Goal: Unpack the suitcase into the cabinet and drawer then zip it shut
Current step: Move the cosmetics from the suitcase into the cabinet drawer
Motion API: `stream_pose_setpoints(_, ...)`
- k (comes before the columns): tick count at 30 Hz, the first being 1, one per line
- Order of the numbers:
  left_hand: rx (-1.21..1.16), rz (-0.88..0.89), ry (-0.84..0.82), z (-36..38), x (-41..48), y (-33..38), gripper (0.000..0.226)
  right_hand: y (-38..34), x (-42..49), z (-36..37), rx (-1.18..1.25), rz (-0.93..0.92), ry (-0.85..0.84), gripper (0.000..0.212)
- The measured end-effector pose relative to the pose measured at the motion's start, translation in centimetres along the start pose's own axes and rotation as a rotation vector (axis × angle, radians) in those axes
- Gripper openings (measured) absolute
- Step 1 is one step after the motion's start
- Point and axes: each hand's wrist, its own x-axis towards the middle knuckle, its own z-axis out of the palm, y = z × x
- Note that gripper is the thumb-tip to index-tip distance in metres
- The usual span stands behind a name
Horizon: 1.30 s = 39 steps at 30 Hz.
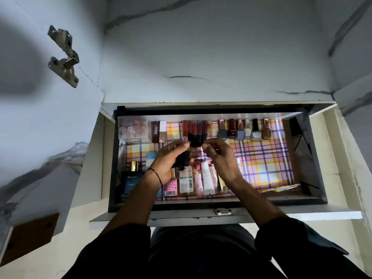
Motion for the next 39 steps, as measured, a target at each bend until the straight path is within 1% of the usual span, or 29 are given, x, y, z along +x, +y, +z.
stream_pose_setpoints(2,0.065,-0.007,-0.029,0.8,0.0,-0.1,0.023,-0.5,0.3,-0.6,0.036,0.038,-0.005,0.016)
stream_pose_setpoints(4,0.125,0.004,-0.078,1.6,0.1,-0.3,0.020,-0.9,0.7,-1.0,0.043,0.090,-0.032,0.024)
stream_pose_setpoints(7,0.202,0.022,-0.124,2.7,0.1,-0.8,0.027,-0.9,1.3,-1.7,0.053,0.157,-0.078,0.028)
stream_pose_setpoints(10,0.274,0.044,-0.114,3.6,0.3,-1.4,0.038,-0.1,1.8,-2.2,0.063,0.196,-0.092,0.022)
stream_pose_setpoints(12,0.264,0.038,-0.089,4.0,0.2,-1.7,0.046,0.1,1.9,-2.8,0.051,0.206,-0.089,0.023)
stream_pose_setpoints(14,0.220,0.012,-0.070,4.0,0.3,-1.9,0.048,0.1,2.0,-3.6,0.061,0.213,-0.074,0.025)
stream_pose_setpoints(20,0.130,0.005,-0.093,4.0,0.2,-2.1,0.029,0.3,2.7,-4.6,0.128,0.202,-0.042,0.020)
stream_pose_setpoints(22,0.127,0.036,-0.087,4.3,0.2,-2.0,0.027,0.4,2.7,-4.1,0.156,0.193,-0.018,0.018)
stream_pose_setpoints(24,0.140,0.076,-0.064,4.6,0.3,-1.9,0.026,0.5,2.6,-3.5,0.186,0.200,-0.047,0.014)
stream_pose_setpoints(26,0.153,0.103,-0.034,4.8,0.3,-1.9,0.025,0.7,2.4,-3.1,0.217,0.222,-0.085,0.022)
stream_pose_setpoints(28,0.150,0.114,-0.006,4.8,0.2,-2.0,0.024,0.7,2.3,-2.9,0.271,0.243,-0.040,0.027)
stream_pose_setpoints(31,0.112,0.115,0.054,4.1,0.3,-2.2,0.018,0.4,2.6,-3.0,0.343,0.247,0.047,0.016)
stream_pose_setpoints(33,0.073,0.083,0.111,3.5,0.5,-2.2,0.012,0.3,3.0,-3.1,0.367,0.249,0.021,0.017)
stream_pose_setpoints(35,0.056,0.063,0.139,2.8,0.6,-2.0,0.008,0.0,3.5,-2.8,0.381,0.228,-0.052,0.021)
stream_pose_setpoints(39,0.114,0.078,0.138,2.1,0.5,-1.4,0.014,-1.1,4.6,-1.6,0.433,0.239,-0.139,0.021)
